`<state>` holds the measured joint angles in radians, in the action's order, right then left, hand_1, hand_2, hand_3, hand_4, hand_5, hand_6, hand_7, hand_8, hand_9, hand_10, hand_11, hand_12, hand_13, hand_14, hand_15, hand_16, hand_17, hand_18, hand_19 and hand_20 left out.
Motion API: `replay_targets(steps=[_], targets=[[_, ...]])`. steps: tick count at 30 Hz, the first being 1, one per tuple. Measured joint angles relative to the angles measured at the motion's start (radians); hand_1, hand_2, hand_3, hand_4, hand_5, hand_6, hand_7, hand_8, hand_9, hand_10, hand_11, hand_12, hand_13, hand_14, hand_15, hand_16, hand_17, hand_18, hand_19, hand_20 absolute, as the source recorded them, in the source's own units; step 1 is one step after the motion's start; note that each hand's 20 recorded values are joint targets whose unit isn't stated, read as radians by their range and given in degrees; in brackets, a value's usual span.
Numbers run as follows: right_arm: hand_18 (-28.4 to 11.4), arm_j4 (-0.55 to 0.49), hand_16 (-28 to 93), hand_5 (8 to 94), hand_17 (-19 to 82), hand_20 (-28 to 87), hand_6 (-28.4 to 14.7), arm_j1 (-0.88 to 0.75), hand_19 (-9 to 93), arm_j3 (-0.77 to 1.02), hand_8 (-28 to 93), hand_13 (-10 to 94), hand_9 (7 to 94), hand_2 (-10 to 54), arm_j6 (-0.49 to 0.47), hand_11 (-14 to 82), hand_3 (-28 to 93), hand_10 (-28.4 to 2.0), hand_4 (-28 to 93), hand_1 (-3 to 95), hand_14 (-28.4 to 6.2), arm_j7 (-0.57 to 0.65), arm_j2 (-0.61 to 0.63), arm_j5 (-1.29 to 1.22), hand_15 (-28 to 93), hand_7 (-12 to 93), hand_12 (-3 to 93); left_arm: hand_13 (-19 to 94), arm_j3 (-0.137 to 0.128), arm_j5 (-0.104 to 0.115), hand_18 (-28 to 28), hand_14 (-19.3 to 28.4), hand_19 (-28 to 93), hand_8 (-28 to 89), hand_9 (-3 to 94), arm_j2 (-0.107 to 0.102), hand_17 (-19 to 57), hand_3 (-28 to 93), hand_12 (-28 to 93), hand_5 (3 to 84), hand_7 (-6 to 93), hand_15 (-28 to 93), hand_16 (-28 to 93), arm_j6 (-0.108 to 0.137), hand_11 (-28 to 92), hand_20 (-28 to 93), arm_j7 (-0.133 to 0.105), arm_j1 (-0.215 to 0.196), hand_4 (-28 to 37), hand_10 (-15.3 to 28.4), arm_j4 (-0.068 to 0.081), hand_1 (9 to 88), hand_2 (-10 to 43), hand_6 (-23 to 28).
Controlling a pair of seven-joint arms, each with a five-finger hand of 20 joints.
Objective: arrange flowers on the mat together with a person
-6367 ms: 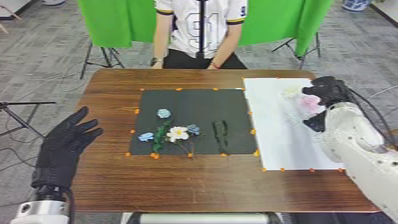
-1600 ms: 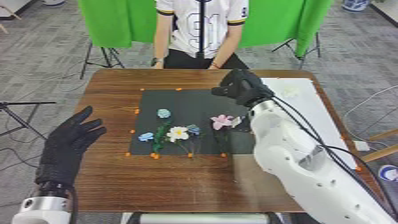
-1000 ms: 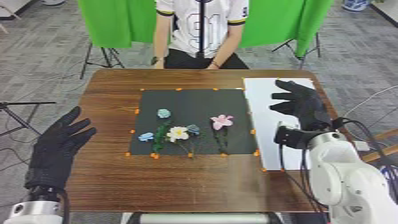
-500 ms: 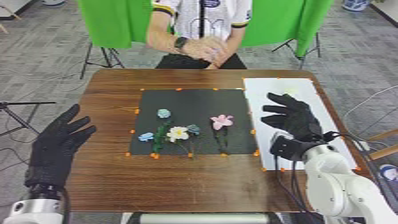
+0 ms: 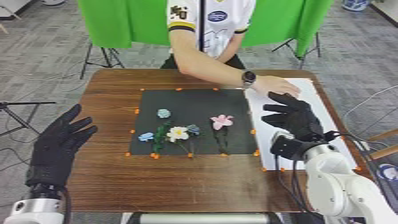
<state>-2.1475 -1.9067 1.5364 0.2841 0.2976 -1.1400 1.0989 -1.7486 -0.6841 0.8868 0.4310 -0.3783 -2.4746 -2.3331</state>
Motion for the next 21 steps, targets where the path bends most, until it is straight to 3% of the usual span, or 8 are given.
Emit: replay_targets(steps=[15, 21], targets=[[-23.8, 0.0, 8, 52.4, 11, 14, -1.8, 0.0, 58, -0.004, -11, 46, 53.3, 6.7, -0.006, 17.2, 77, -18.6, -23, 20.6, -20.5, 0.001, -0.001, 0.0, 56, 12, 14.4, 22, 0.004, 0.001, 22.1, 25.8, 51, -10, 31.8, 0.005, -9.3, 79, 10, 34.5, 14.5, 56, -11, -0.002, 28, 11, 0.006, 0.009, -28.3, 19.0, -0.001, 20.7, 6.1, 7.4], [-23.8, -0.002, 8, 52.5, 11, 14, -1.8, 0.0, 58, -0.005, -11, 46, 53.5, 6.7, -0.007, 17.3, 77, -18.6, -23, 20.5, -20.5, 0.0, -0.001, 0.0, 56, 12, 14.4, 23, 0.006, 0.003, 22.0, 25.9, 51, -10, 31.9, -0.005, -9.3, 80, 10, 34.8, 14.4, 56, -11, -0.001, 28, 11, -0.002, 0.005, -28.3, 19.1, -0.002, 20.8, 6.1, 7.6]])
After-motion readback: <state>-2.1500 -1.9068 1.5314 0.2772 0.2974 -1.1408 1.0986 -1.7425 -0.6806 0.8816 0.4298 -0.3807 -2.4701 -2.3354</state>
